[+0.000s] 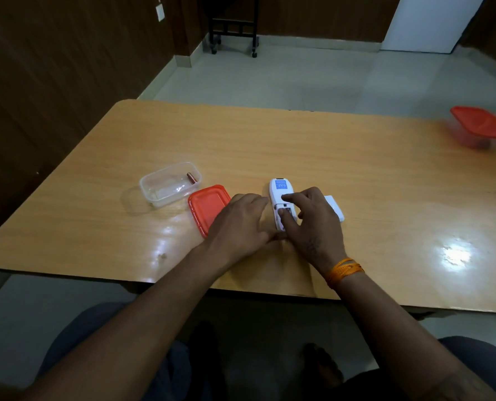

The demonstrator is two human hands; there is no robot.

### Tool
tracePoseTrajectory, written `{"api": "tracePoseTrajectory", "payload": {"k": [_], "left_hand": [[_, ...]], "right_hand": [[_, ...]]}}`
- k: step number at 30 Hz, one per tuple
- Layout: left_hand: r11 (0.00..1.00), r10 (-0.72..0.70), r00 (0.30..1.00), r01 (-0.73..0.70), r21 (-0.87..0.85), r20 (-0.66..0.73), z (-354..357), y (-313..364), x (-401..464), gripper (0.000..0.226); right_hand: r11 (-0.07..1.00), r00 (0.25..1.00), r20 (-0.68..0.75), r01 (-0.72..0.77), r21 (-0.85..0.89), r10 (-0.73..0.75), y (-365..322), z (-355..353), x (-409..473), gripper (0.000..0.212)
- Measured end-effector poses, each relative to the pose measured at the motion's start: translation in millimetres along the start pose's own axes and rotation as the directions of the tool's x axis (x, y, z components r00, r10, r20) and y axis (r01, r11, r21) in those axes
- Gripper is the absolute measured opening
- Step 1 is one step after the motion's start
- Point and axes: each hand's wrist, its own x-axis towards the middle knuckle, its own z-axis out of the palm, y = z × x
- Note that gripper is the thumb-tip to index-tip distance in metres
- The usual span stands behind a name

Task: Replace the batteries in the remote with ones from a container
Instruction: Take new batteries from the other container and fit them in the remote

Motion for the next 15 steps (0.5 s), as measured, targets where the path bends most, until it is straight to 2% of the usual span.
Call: {"api": "tracePoseTrajectory", "payload": {"k": [2, 6, 9, 12, 15], "left_hand": [[0.997, -0.071, 0.998, 0.071, 0.034, -0.004, -16, -9, -8, 0.075], [0.952, -0.284, 0.959, 0.283, 0.112, -0.009, -58, -50, -32, 0.038], [0.877, -0.467, 0.884, 0.464, 0.128, -0.001, -86, -85, -49, 0.037], [0.807, -0.585, 0.811, 0.584, 0.089, -0.022, -99, -113, -57, 0.038], [0.750, -0.657, 0.750, 0.660, 0.032, -0.069, -103, -131, -58, 0.055]], "right_hand": [[1.000, 0.999, -0.053, 0.007, -0.004, -0.007, -9, 0, 3, 0.019], [0.994, 0.990, -0.139, 0.045, 0.103, -0.031, -36, 10, 14, 0.009], [0.991, 0.997, -0.058, 0.056, 0.125, -0.049, -59, 27, 26, 0.016], [0.990, 0.998, 0.036, 0.049, 0.133, -0.054, -82, 48, 41, 0.021], [0.992, 0.986, 0.166, 0.011, 0.124, -0.032, -108, 68, 59, 0.027]]}}
